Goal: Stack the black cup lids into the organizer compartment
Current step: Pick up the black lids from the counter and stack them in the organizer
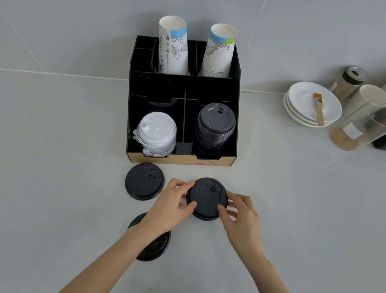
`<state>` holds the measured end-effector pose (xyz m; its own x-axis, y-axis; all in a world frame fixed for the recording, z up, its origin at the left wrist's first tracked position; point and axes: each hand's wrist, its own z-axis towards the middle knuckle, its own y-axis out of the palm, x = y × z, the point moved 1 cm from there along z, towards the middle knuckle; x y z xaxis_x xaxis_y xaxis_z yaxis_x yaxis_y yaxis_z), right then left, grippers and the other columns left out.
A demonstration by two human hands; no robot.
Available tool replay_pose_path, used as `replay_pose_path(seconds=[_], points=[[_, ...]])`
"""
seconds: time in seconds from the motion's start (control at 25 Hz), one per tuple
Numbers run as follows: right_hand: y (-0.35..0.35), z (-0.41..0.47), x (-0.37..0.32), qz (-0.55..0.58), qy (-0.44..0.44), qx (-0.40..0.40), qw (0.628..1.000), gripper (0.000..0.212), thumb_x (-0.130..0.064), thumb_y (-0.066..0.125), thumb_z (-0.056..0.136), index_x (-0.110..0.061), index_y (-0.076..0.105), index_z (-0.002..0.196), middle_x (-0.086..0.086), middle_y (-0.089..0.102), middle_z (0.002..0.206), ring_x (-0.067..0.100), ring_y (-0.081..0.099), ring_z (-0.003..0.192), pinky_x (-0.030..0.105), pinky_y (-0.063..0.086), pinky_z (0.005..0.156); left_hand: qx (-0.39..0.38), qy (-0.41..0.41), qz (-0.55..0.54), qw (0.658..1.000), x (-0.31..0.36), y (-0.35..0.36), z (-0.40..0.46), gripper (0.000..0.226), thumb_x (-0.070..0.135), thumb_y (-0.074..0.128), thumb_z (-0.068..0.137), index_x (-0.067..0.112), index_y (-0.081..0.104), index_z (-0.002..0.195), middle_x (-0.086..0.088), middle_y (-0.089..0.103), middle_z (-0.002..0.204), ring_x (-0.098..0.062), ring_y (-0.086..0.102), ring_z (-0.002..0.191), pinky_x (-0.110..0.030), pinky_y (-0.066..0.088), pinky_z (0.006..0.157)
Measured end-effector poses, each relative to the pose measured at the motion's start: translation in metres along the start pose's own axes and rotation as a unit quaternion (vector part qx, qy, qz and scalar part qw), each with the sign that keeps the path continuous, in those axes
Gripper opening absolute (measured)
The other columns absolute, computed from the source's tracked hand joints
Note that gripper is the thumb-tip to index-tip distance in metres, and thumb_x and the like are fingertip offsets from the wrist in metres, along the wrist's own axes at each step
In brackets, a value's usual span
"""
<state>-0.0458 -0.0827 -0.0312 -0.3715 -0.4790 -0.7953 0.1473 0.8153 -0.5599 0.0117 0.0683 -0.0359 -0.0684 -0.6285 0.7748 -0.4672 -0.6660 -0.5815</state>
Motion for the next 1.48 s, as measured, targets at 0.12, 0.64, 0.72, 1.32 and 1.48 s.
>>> replay_pose_path(seconds=[0.12,0.64,0.72,1.32,1.48], points=[[-0.012,0.010,-0.016,0.017,-0.024,0.028,0.999,0.032,-0.010,0.058,0.084,-0.012,0.056,0.116,0.000,0.048,0.107,0.016,0.058,0.087,0.008,0.047,0.077,0.028,0.026,-0.025,0.999,0.011,-0.012,0.005,0.047,0.015,0.056,0.085,0.016,0.042,0.130,0.000,0.041,0.111,-0.011,0.052,0.094,-0.002,0.041,0.074],[-0.048,0.064,-0.076,0.029,-0.099,0.067,0.992,0.028,-0.013,0.056,0.085,-0.014,0.059,0.113,0.003,0.054,0.113,0.013,0.056,0.089,0.002,0.045,0.070,0.084,0.095,-0.049,0.991,0.047,-0.046,0.041,0.066,0.017,0.065,0.078,0.017,0.031,0.134,0.005,0.032,0.117,-0.013,0.048,0.097,0.004,0.036,0.076],[-0.050,0.072,-0.082,0.024,-0.100,0.071,0.992,0.030,-0.014,0.055,0.086,-0.013,0.057,0.116,0.006,0.055,0.117,0.013,0.056,0.091,0.014,0.044,0.079,0.089,0.090,-0.044,0.991,0.051,-0.050,0.050,0.069,0.019,0.067,0.077,0.015,0.029,0.135,0.005,0.031,0.116,-0.012,0.046,0.097,0.006,0.035,0.074],[-0.035,0.122,-0.090,-0.007,-0.085,0.064,0.994,0.047,-0.018,0.061,0.083,-0.009,0.046,0.127,0.009,0.047,0.126,0.025,0.057,0.102,0.027,0.046,0.091,0.081,0.066,0.018,0.994,0.058,-0.066,0.110,0.075,0.026,0.066,0.077,0.013,0.024,0.137,-0.009,0.032,0.135,-0.021,0.043,0.115,-0.026,0.039,0.095],[-0.030,0.131,-0.087,-0.014,-0.072,0.059,0.996,0.048,-0.019,0.060,0.084,-0.008,0.045,0.127,0.010,0.046,0.127,0.027,0.054,0.109,0.034,0.045,0.098,0.079,0.050,0.036,0.995,0.054,-0.064,0.122,0.075,0.028,0.066,0.078,0.012,0.024,0.138,-0.009,0.033,0.138,-0.026,0.037,0.123,-0.038,0.038,0.105]])
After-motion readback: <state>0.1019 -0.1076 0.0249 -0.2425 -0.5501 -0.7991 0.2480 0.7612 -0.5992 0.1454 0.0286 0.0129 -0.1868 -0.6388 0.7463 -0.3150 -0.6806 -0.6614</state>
